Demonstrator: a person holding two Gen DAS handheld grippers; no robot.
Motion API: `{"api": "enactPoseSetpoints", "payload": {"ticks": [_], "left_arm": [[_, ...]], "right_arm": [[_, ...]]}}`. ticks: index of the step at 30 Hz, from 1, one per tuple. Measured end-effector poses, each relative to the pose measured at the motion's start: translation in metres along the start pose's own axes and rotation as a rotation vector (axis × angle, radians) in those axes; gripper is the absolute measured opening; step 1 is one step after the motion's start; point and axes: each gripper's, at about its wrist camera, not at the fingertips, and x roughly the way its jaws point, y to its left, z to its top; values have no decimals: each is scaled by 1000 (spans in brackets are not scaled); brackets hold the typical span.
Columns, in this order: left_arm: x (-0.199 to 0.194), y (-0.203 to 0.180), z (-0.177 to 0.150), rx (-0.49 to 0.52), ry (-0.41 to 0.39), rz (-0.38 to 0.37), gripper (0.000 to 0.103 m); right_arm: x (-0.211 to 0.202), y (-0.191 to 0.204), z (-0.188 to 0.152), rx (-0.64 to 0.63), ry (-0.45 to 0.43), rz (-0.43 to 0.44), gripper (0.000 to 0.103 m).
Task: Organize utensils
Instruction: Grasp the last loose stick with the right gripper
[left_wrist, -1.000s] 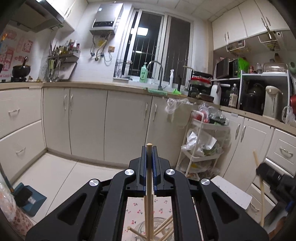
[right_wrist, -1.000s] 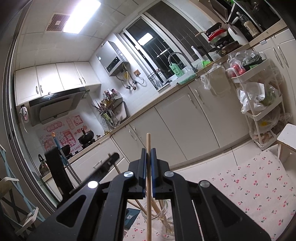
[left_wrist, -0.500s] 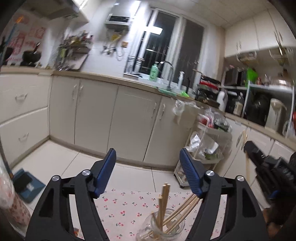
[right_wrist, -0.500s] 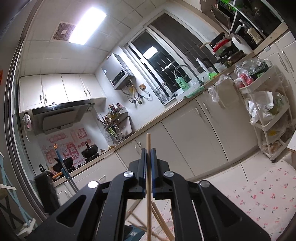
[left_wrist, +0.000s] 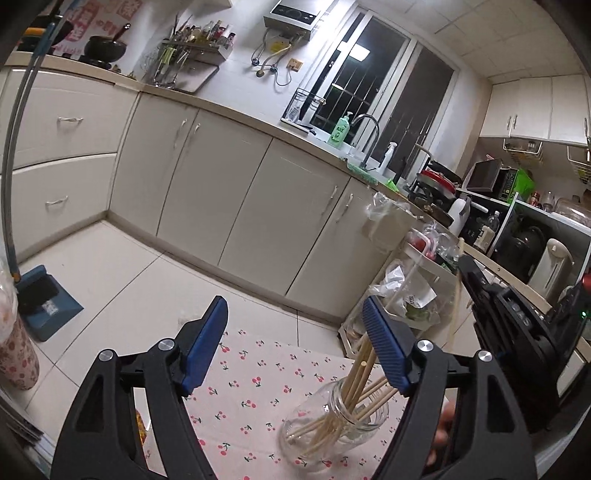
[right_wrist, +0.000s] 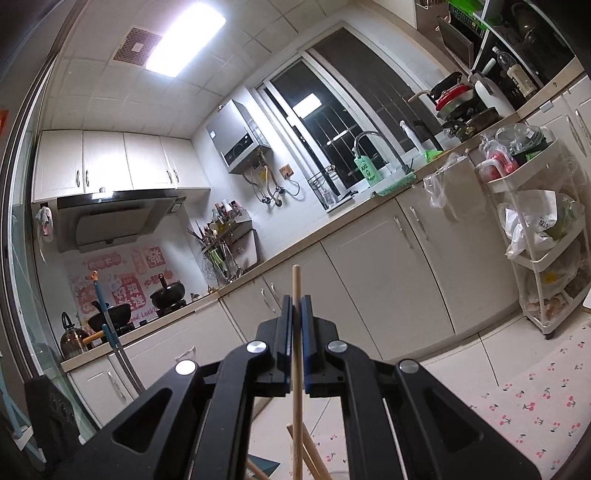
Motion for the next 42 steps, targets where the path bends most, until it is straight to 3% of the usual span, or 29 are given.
{"api": "enactPoseSetpoints", "payload": {"ticks": [6, 18, 27, 32, 36, 39, 42], "left_arm": [[6, 10, -2, -33, 36, -22, 72], [5, 12, -4, -51, 53, -49, 72], [4, 12, -6, -59, 58, -48, 72], [8, 15, -7, -69, 74, -43, 72], [8, 18, -6, -68, 73, -39, 72], [8, 23, -7, -76, 72, -27, 72], [10, 28, -9, -100, 81, -18, 72]], "right_arm": [[18, 11, -12, -53, -31, 4, 5], [28, 15, -35, -133, 30, -30, 5], [19, 2, -48, -130, 66, -53, 5], [14, -4, -35, -84, 81, -17, 6], [-14, -11, -32, -40, 180, -20, 6], [-52, -20, -41, -1, 311, -78, 6], [-82, -37, -58, 50, 467, -191, 6]]}}
